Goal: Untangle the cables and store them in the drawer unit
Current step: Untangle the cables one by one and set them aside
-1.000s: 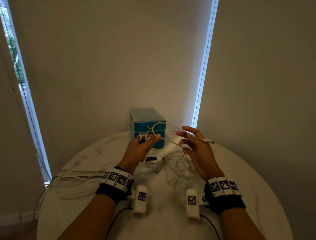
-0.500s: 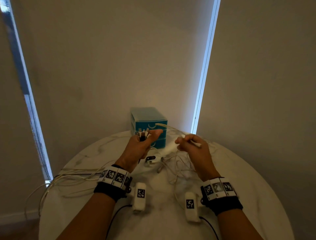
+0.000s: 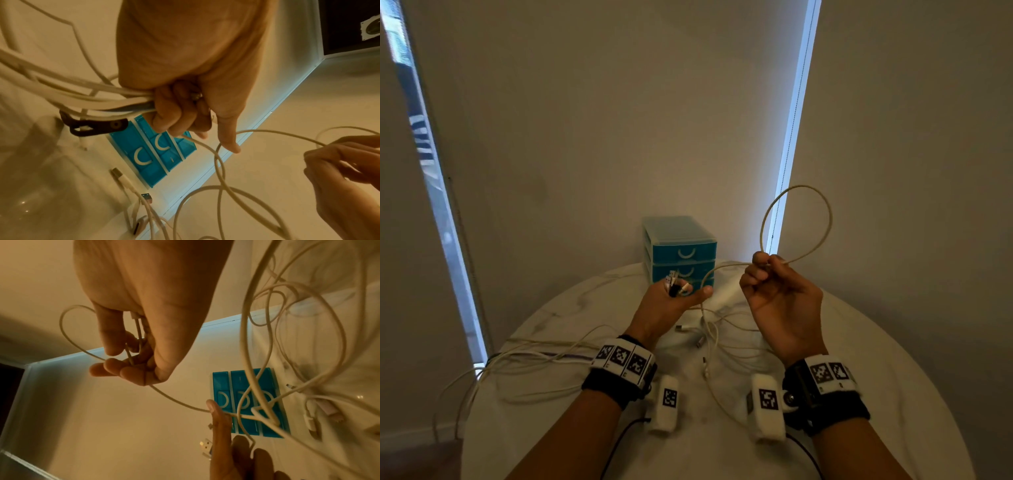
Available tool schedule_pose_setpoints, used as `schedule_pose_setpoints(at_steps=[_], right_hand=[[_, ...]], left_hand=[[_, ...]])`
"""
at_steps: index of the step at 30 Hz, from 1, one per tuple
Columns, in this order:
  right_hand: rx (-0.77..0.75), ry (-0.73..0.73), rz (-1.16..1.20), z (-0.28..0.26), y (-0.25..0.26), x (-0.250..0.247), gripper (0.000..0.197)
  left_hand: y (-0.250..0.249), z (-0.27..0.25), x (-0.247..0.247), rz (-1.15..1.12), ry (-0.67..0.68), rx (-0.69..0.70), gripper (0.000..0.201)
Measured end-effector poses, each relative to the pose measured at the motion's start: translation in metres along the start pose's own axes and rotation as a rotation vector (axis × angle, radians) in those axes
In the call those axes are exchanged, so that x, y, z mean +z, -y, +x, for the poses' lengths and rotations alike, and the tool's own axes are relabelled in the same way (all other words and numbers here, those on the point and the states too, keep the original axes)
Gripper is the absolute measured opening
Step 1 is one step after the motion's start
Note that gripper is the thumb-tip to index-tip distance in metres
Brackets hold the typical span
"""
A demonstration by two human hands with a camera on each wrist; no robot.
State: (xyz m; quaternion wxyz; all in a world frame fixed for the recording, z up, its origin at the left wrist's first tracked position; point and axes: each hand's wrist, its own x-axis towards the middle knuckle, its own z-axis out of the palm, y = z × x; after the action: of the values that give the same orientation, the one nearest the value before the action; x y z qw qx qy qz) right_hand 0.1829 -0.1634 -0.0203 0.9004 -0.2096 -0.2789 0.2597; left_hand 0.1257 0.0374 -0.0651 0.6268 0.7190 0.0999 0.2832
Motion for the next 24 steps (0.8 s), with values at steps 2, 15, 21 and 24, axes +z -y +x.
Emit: schedule_pose_setpoints(at_steps=[2,15,21,24], right_hand=[[-0.009,0.004,0.013,0.0,0.001,0.0,0.027],[0.175,-0.241,-1.06,0.008,-0.04,-0.028,0.035],[0.104,-0.258,-1.179,0.007,-0.037,-0.022,0.044],[0.101,-0.193,-1.131,0.008,-0.05,-0.019,0.044]], left_hand=[[-0.003,-0.002,0.0,0.009,0.029,-0.009,0.025],[-0.022,-0.001,-0.014,-0.241,-0.347,0.034,0.026],[-0.03,-0.005,-0.017,-0.333,-0.353,-0.001,0.031],[-0.041,-0.015,-0.005,-0.295,-0.282,0.027,0.03]])
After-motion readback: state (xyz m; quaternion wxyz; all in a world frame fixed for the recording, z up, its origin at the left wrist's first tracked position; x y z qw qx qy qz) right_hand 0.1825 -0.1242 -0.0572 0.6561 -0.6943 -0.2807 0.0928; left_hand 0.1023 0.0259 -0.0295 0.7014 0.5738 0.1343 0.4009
